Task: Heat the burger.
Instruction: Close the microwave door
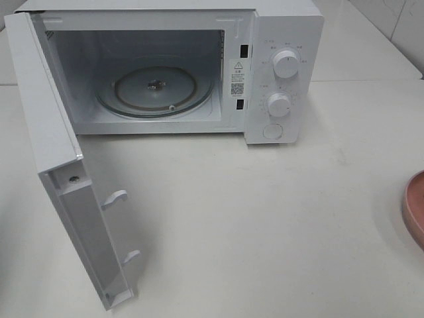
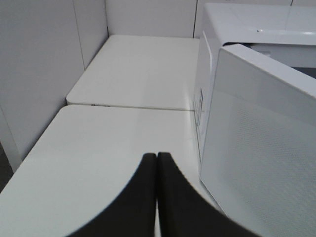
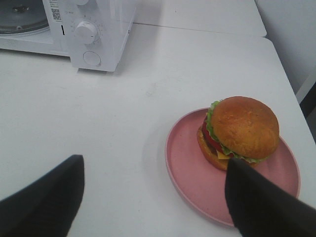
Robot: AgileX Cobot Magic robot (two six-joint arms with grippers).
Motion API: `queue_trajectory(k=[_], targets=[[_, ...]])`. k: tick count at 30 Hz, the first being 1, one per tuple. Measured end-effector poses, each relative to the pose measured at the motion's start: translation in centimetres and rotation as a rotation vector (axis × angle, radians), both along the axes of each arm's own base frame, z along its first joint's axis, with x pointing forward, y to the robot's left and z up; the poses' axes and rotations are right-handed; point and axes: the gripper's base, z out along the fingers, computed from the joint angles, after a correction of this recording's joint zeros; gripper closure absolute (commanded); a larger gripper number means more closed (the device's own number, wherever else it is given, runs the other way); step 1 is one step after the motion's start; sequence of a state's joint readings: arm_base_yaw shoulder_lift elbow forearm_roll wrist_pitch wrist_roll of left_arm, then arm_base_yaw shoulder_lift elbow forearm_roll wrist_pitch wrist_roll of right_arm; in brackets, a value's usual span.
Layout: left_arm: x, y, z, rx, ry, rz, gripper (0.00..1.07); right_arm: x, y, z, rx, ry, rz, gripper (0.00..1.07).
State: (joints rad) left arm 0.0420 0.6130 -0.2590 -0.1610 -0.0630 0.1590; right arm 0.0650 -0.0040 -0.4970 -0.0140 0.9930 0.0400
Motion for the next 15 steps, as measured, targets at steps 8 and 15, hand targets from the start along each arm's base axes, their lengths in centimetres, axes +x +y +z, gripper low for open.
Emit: queue_trajectory(k=[8, 15], targets=[[2.0, 0.0, -1.9, 0.033, -0.037, -0.005, 1.07, 0.0, 0.0, 0.0, 0.0, 0.0, 0.0, 0.31], [4.3, -1.5, -3.5, 0.12, -0.022, -0.18, 1.07, 0.0, 0.0, 0.0, 0.0, 0.0, 0.0, 0.31]])
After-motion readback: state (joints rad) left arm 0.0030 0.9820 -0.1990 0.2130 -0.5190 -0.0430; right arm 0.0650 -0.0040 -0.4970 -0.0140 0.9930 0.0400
